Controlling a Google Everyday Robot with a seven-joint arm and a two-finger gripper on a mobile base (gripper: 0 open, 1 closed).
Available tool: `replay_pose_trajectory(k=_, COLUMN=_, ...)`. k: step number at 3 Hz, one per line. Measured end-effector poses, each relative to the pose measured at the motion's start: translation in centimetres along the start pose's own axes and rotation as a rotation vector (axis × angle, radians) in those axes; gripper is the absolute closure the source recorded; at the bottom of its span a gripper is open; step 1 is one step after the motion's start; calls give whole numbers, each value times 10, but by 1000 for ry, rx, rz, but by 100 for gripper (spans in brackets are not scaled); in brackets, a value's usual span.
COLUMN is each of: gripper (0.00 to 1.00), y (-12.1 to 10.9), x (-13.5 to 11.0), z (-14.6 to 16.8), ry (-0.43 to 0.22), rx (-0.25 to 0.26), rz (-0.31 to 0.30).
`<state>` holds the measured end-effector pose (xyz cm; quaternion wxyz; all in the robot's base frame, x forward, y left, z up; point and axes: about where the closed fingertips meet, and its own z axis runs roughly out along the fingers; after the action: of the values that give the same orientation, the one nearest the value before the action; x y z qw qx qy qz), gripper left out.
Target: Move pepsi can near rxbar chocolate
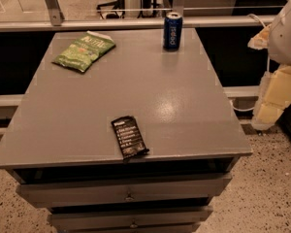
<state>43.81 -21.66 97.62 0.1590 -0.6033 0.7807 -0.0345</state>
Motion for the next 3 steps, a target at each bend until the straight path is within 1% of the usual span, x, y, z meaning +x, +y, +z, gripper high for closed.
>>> replay_pose_trajectory(k=1, gripper=0, y=-2, x=0, z=0, ry=-4, rx=5, rz=3)
replay_pose_trajectory(k=2, gripper=0, y=-38, x=-2, z=17, ry=-65, rx=50, rz=44)
replay_pose_trajectory(k=3, gripper=0, y=-84, x=-7, z=49, ry=-187, rx=86, rz=119)
